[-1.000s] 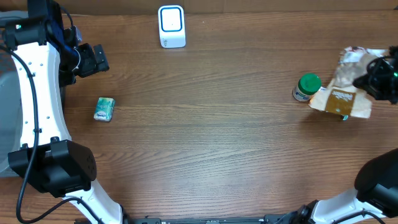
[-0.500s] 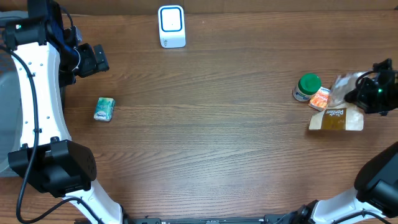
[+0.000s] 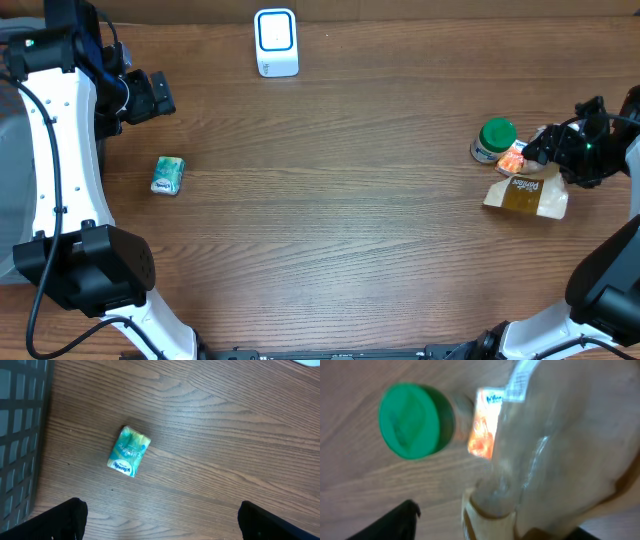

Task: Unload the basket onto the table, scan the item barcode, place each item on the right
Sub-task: 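Open the right gripper and raise it off the bag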

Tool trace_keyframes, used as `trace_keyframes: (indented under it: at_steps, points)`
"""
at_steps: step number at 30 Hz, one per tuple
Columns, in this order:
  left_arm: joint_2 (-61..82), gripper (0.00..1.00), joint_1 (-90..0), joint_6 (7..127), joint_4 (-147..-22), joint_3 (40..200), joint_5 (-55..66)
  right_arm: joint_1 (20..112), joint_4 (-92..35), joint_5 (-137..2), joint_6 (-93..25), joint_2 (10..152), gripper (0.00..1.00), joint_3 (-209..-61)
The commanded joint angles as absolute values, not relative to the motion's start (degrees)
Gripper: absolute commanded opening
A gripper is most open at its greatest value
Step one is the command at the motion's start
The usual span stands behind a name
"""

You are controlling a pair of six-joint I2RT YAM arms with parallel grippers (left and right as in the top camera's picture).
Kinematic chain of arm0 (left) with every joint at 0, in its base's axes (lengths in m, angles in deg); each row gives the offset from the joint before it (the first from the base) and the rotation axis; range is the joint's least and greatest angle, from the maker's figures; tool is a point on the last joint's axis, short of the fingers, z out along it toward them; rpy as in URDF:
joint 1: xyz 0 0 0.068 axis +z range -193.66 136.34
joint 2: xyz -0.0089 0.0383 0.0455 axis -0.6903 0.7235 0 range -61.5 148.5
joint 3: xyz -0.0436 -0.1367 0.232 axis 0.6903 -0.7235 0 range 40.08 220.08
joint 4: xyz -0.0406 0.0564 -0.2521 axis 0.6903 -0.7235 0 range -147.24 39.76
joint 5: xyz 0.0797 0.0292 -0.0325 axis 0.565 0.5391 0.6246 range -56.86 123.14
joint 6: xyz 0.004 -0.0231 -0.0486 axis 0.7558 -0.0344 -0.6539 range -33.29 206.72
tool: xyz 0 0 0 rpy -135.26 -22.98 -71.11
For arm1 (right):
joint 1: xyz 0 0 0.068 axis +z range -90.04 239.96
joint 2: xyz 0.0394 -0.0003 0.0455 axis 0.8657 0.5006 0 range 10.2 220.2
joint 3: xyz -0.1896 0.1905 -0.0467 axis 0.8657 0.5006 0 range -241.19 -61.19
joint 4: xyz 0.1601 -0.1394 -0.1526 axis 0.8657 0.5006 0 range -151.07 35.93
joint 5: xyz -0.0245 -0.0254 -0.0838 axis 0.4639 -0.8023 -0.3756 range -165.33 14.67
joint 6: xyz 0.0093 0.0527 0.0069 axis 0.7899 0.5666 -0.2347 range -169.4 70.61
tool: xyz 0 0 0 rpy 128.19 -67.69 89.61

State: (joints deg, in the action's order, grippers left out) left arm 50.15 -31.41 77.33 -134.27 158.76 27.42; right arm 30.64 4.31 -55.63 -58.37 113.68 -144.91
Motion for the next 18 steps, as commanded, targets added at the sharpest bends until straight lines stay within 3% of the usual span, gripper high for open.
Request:
trace_keyframes:
  at_steps: [1, 3, 11, 18]
  points:
    - [50.35, 0.99, -31.47, 77.74, -134.2, 159.13, 27.77, 30.23, 7.72, -57.81, -55.24, 113.51, 0.89, -151.49]
    - [50.35, 1.0, -31.47, 77.72, -134.2, 159.13, 27.77, 30.23, 11.75, -57.92, -55.13, 113.51, 1.0, -156.21]
    - [50.35, 0.99, -31.47, 77.74, -134.2, 159.13, 27.77, 30.23, 25.36, -59.63, -52.09, 113.51, 1.0, -174.55]
    - [50.35, 1.0, -31.47, 77.72, -134.2, 159.13, 27.77, 33.77, 28.49, -41.86, -50.67, 113.51, 1.0, -177.09]
